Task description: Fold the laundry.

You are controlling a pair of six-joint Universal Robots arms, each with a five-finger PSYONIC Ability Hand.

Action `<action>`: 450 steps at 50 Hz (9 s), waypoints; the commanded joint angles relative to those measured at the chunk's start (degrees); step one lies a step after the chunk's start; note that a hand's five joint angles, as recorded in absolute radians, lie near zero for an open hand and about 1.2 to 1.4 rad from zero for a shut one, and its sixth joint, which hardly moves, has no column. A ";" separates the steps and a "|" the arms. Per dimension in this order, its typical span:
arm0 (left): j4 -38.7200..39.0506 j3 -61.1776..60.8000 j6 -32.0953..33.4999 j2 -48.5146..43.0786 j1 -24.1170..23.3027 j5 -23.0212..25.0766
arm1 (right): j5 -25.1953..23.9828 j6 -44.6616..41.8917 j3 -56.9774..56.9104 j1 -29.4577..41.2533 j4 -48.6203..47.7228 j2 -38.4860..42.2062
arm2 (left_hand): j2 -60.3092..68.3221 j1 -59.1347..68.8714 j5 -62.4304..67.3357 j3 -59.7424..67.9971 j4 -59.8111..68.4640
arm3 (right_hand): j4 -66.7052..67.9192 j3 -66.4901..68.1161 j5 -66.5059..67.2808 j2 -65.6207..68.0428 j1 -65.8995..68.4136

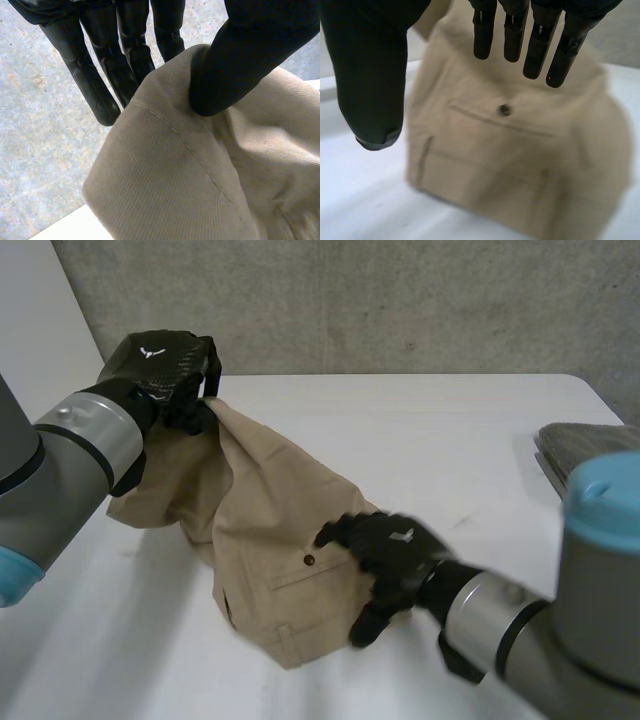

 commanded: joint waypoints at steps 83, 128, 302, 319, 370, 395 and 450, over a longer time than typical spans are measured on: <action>-0.05 2.13 -0.21 -1.74 0.54 -0.22 | 9.56 -12.38 -6.49 8.31 -6.82 16.25 | 11.56 14.13 14.55 11.64 11.32 | -2.42 -2.43 -2.19 -2.01 0.55; 0.21 3.71 -0.21 -4.29 1.77 -0.05 | 17.74 0.01 -20.37 18.94 -12.80 32.59 | 11.56 14.13 14.55 11.64 11.32 | 37.04 37.02 37.26 37.45 40.00; 7.58 11.17 8.49 -36.45 -7.63 -10.59 | -10.04 -50.26 -7.27 -26.85 -12.89 22.49 | -45.27 -42.70 -42.28 -45.19 -45.52 | 59.42 59.41 59.65 59.83 62.39; 14.36 14.43 16.58 -39.62 -7.46 -10.24 | -7.75 -39.81 -8.95 -26.67 -12.10 21.70 | 6.32 8.89 9.31 6.40 6.07 | 59.42 59.41 59.65 59.83 62.39; 0.74 5.47 10.78 -22.32 -1.83 -6.72 | 14.48 -27.50 -29.16 -13.22 -1.55 27.06 | -41.40 -38.83 -38.41 -41.32 -41.65 | 59.42 59.41 59.65 59.83 62.39; 18.22 -18.00 9.02 -9.56 -7.55 -7.87 | 14.66 -26.97 -26.79 -13.22 -1.90 27.41 | -33.66 -31.10 -30.67 -33.59 -33.91 | 59.42 59.41 59.65 59.83 62.39; -2.42 6.25 13.15 15.48 -4.03 -6.73 | 11.76 -42.00 -39.61 -13.66 8.91 -6.95 | 11.56 14.13 14.55 11.64 11.32 | 59.42 59.41 59.65 59.83 62.39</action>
